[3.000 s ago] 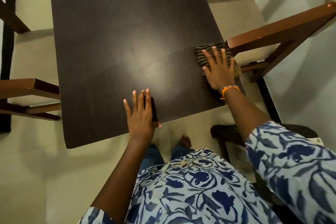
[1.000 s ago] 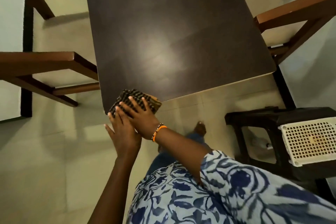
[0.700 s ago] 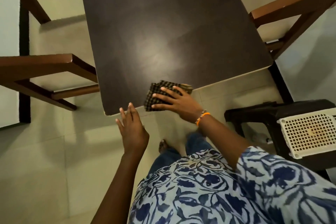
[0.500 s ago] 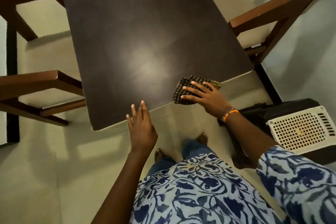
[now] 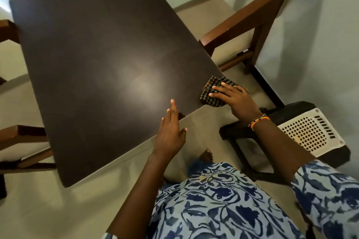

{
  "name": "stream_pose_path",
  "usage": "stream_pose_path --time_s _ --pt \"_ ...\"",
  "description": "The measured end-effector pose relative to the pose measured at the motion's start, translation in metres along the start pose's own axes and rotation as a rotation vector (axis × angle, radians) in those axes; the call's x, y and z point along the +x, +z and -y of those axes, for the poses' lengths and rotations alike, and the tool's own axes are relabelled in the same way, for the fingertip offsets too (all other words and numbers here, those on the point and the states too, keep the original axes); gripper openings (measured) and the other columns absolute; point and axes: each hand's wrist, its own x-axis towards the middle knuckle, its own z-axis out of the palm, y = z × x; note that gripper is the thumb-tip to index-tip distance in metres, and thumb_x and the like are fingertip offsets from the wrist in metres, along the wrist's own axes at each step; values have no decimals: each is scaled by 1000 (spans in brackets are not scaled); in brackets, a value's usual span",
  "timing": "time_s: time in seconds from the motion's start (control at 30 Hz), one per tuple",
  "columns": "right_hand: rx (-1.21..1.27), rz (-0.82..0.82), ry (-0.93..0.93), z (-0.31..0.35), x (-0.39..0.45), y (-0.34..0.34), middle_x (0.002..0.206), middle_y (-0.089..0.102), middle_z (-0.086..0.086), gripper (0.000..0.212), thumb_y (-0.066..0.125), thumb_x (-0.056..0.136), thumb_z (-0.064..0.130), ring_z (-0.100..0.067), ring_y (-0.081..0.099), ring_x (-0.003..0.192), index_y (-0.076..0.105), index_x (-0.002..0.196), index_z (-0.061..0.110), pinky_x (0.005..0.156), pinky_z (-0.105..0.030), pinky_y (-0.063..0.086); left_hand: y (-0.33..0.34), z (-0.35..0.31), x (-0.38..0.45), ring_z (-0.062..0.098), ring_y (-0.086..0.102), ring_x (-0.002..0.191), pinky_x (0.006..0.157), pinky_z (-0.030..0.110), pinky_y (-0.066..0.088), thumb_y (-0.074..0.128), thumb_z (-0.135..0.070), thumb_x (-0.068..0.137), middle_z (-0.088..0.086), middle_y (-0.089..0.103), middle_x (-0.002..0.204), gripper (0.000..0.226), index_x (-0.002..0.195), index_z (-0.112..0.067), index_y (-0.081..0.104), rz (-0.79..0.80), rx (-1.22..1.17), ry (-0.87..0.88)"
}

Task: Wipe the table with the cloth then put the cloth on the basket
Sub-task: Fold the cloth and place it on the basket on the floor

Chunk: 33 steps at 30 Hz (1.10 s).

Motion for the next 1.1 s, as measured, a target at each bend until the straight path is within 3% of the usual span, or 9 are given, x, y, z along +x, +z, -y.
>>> stream_pose_path --time_s 0.17,0.27,0.4,0.57,0.67,0.77,0.83,0.97,1.1 --pt "733 -126 389 -20 -9 0 138 50 -11 65 54 74 -14 -30 44 129 50 132 14 109 -41 37 -7 -33 37 22 41 134 108 35 34 53 -19 93 6 42 146 76 150 -18 2 183 -169 -26" --pt "1133 -254 707 -13 -24 -4 130 50 -3 62 45 78 -17 -21 46 126 45 134 10 105 -17 38 -3 -59 52 14 46 125 100 26 37 51 -19 95 7 49 140 55 145 -13 29 324 -391 -70" --pt "1522 -357 925 16 -44 -12 127 53 -9 63 43 83 -21 -16 54 113 41 132 18 103 -31 41 12 -87 66 15 50 121 98 28 40 47 -33 95 5 56 132 45 136 -15 46 386 -482 -71" --pt "1377 -437 824 45 -58 -16 138 49 -11 63 49 79 -11 -25 47 129 43 133 22 111 -44 34 31 -118 81 21 63 100 86 36 53 58 -44 86 3 66 105 40 113 -14 62 304 -314 12" --pt "1315 -517 811 53 -61 -23 142 45 -10 64 60 81 -2 -22 44 131 37 138 16 112 -43 34 37 -126 89 24 59 103 86 35 47 63 -38 83 10 59 111 36 104 -9 65 178 -116 151" --pt "1283 -541 836 58 -70 -32 139 42 2 70 52 80 -17 3 45 124 30 140 11 107 -25 39 36 -134 94 24 55 112 90 27 42 61 -22 87 12 58 121 32 114 -5 62 243 -93 275" --pt "1311 -574 833 57 -79 -36 137 42 6 71 53 76 -10 12 44 121 31 138 16 99 -13 40 34 -138 96 24 57 113 87 23 41 59 -14 88 12 62 120 29 115 -3 61 285 -124 367" --pt "1514 -922 1073 44 -102 -36 147 38 -1 68 53 80 9 -6 35 133 30 143 20 107 -27 32 35 -143 100 23 61 106 95 32 47 58 -7 89 14 67 112 24 112 -1 60 425 -177 537" --pt "1755 -874 1145 27 -125 -25 128 54 9 62 70 78 35 -5 45 120 43 133 28 104 -34 26 39 -164 100 -5 53 93 77 4 46 50 -3 93 -1 60 109 27 120 -4 54 661 -343 571"
